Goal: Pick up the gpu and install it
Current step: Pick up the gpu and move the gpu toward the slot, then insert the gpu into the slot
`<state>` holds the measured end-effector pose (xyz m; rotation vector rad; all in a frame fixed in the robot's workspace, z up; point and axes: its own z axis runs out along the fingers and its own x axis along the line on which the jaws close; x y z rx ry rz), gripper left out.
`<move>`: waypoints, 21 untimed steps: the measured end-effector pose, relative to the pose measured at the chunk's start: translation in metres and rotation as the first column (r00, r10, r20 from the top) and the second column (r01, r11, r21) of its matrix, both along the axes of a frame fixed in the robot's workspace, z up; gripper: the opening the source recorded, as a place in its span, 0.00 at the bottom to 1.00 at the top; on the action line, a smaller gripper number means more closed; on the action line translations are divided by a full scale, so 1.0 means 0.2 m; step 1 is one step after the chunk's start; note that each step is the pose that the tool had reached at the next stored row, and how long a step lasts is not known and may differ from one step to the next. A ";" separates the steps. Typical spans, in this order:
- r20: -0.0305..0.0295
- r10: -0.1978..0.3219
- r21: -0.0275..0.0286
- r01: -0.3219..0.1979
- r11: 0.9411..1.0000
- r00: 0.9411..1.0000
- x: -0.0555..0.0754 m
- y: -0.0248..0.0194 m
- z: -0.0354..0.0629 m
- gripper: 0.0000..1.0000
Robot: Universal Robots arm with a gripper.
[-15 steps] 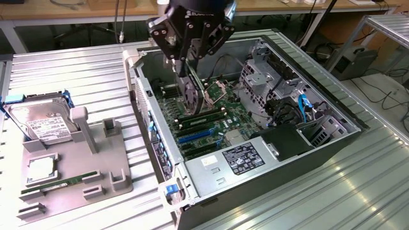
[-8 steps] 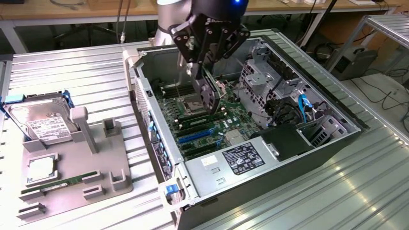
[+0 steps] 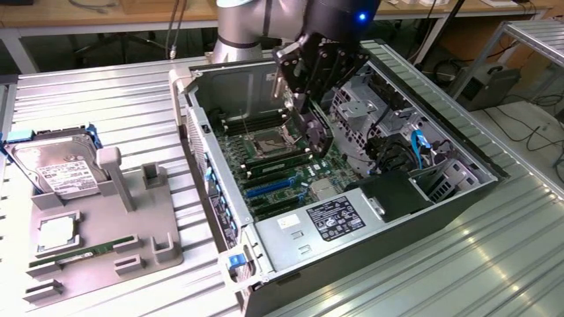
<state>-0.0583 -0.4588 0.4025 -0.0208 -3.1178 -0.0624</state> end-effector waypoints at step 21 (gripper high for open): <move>0.000 0.095 -0.001 -0.095 0.995 0.995 0.04 0.003 -0.020 0.26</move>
